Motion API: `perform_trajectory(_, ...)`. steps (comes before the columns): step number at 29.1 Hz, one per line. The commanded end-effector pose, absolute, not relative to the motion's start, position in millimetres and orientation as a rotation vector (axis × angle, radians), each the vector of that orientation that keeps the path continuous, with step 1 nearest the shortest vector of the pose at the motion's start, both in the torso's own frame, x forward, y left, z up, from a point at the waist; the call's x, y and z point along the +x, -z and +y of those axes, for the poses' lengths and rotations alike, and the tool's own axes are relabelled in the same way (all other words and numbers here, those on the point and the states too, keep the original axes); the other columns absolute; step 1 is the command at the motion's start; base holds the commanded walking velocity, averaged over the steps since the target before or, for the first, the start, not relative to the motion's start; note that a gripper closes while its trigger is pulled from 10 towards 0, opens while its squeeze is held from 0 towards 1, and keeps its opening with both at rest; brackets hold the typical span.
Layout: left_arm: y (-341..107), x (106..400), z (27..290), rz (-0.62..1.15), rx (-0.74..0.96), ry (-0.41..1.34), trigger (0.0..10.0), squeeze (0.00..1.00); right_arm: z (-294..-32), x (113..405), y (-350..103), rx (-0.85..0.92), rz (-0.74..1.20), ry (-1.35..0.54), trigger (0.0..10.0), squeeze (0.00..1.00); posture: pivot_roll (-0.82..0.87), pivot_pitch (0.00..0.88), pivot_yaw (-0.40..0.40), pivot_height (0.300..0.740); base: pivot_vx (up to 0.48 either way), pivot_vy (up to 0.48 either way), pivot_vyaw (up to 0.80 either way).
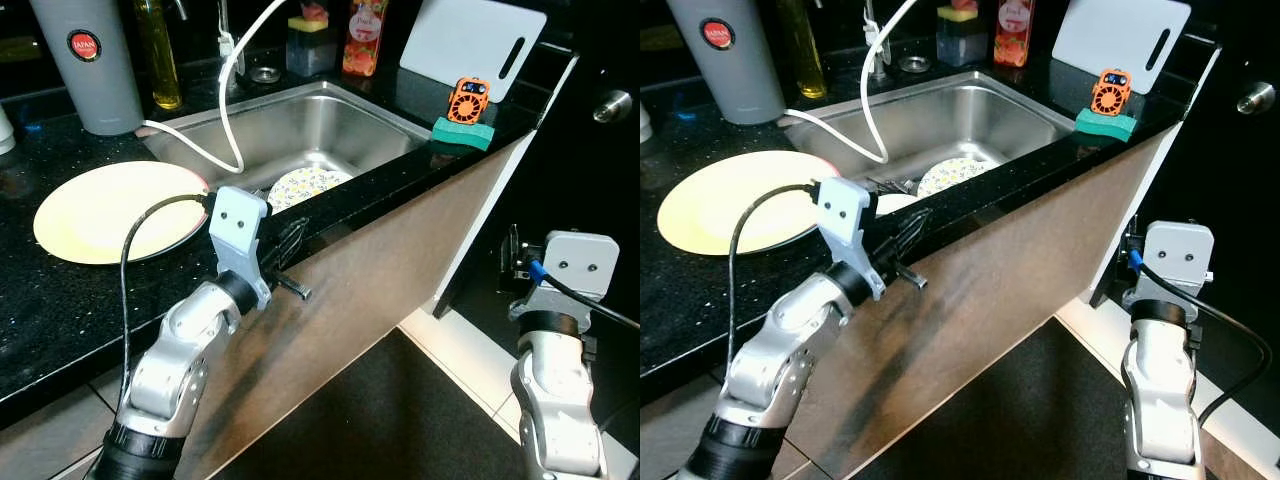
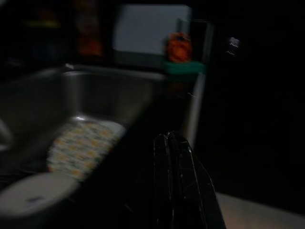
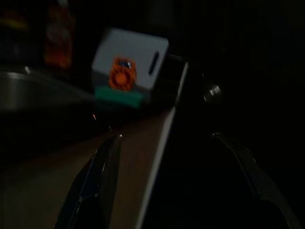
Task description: Kitchen organization
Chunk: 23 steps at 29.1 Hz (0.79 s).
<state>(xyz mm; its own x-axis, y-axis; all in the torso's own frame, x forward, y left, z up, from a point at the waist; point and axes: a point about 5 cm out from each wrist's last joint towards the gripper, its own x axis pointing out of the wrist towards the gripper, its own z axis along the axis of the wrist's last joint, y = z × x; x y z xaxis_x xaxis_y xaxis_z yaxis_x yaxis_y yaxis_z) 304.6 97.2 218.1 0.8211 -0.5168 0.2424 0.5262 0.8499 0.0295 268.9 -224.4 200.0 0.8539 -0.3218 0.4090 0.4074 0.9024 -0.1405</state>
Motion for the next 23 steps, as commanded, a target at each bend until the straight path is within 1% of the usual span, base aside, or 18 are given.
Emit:
perform_trajectory(1,-220,310,98,-0.254,-0.032,0.518,10.0,0.00,-222,271,-207,-0.226,-0.415,0.379,10.0,0.00,0.01,0.000,-0.031,0.740,0.000,0.000,0.00)
perform_trajectory(3,-231,319,101,-0.282,-0.039,0.463,10.0,0.00,-217,277,-218,-0.212,-0.455,0.366,10.0,0.00,0.01,0.000,-0.028,0.740,0.000,0.000,0.00)
perform_trajectory(6,-241,328,107,-0.317,-0.042,0.406,10.0,0.00,-216,283,-228,-0.198,-0.487,0.370,10.0,0.00,0.01,0.000,-0.028,0.740,0.000,0.000,0.00)
perform_trajectory(10,-247,330,112,-0.332,-0.049,0.380,10.0,0.00,-217,284,-233,-0.181,-0.498,0.376,10.0,0.00,0.01,0.000,-0.029,0.740,0.000,0.000,0.00)
perform_trajectory(11,-254,334,117,-0.352,-0.046,0.359,10.0,0.00,-219,287,-236,-0.180,-0.506,0.378,10.0,0.00,0.01,0.000,-0.032,0.740,0.000,0.000,0.00)
perform_trajectory(23,-268,343,120,-0.414,-0.033,0.290,10.0,0.00,-218,295,-249,-0.179,-0.534,0.357,10.0,0.00,0.01,0.000,-0.051,0.740,0.000,0.000,0.00)
